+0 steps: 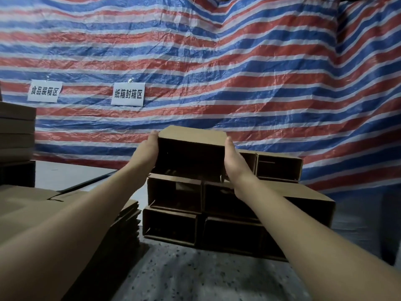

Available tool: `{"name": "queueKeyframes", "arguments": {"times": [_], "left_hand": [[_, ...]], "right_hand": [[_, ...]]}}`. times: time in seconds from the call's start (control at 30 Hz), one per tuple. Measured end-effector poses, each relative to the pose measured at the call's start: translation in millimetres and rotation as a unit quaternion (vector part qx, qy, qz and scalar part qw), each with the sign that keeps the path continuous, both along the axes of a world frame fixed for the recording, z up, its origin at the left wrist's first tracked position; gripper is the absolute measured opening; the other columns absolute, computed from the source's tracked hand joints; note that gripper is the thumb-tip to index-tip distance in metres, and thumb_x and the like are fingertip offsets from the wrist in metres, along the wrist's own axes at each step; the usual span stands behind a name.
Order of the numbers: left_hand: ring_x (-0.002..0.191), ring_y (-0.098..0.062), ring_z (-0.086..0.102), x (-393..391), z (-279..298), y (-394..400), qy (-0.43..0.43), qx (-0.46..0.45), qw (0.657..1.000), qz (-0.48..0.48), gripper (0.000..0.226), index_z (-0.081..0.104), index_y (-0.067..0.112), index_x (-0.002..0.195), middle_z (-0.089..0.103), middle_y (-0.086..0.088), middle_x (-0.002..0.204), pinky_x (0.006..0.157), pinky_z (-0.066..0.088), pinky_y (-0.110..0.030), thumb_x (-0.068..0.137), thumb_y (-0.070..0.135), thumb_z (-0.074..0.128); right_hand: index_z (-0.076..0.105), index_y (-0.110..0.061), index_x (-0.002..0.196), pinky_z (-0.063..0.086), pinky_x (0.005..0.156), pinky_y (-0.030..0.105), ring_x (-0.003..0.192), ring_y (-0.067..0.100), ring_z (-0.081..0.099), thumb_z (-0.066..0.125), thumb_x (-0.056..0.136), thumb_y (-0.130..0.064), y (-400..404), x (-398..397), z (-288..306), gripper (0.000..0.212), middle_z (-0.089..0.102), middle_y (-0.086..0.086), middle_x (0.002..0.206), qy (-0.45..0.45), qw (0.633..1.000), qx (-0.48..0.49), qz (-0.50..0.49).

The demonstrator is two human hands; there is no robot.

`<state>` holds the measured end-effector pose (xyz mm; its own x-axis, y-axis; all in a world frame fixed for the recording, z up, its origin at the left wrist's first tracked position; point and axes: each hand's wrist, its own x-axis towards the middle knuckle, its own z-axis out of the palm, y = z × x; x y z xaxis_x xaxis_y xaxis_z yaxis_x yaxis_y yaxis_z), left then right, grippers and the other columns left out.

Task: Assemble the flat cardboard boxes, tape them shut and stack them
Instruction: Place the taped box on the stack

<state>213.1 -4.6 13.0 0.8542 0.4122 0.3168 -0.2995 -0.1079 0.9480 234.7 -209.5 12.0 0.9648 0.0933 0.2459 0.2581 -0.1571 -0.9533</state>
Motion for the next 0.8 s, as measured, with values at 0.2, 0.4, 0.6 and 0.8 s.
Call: {"name": "queueKeyframes", "arguments": {"times": [0.2,0.4,0.6,0.8], "left_hand": [[0.128,-0.026,0.049,54.2,-0.3,22.9,0.071,-0.006,0.997,0.001,0.073,0.037,0.010,0.148,0.049,-0.013,0.144,0.104,0.033,-0.035,0.100,0.063,0.024],[0.137,-0.028,0.043,90.7,-5.0,37.0,0.097,-0.014,0.995,-0.001,0.073,0.033,0.012,0.150,0.044,-0.011,0.150,0.114,0.030,-0.040,0.100,0.064,0.024],[0.139,-0.029,0.040,115.5,-13.3,44.8,0.112,-0.028,0.993,0.003,0.074,0.030,0.011,0.151,0.041,-0.013,0.152,0.115,0.026,-0.041,0.100,0.063,0.027],[0.139,-0.029,0.041,129.5,-27.6,50.7,0.107,-0.006,0.994,-0.003,0.076,0.034,0.006,0.150,0.043,-0.015,0.151,0.119,0.025,-0.044,0.101,0.062,0.025]], "right_hand": [[0.024,-0.021,0.160,0.023,0.120,0.047,0.151,0.031,0.025,0.019,0.097,-0.074,25.7,60.7,12.4,0.083,0.023,0.007,0.166,0.012,0.996,-0.082,-0.036],[0.022,-0.013,0.159,0.024,0.119,0.043,0.150,0.029,0.026,0.023,0.096,-0.074,42.8,103.2,-0.3,0.087,0.022,0.008,0.166,0.038,0.993,-0.098,-0.046],[0.023,-0.012,0.159,0.024,0.119,0.044,0.148,0.029,0.030,0.022,0.095,-0.076,51.5,130.0,-11.9,0.090,0.028,0.008,0.164,0.047,0.993,-0.101,-0.039],[0.018,-0.010,0.160,0.021,0.121,0.045,0.151,0.029,0.026,0.022,0.098,-0.071,53.9,141.2,-23.1,0.087,0.023,0.009,0.166,0.065,0.993,-0.098,-0.025]]}}
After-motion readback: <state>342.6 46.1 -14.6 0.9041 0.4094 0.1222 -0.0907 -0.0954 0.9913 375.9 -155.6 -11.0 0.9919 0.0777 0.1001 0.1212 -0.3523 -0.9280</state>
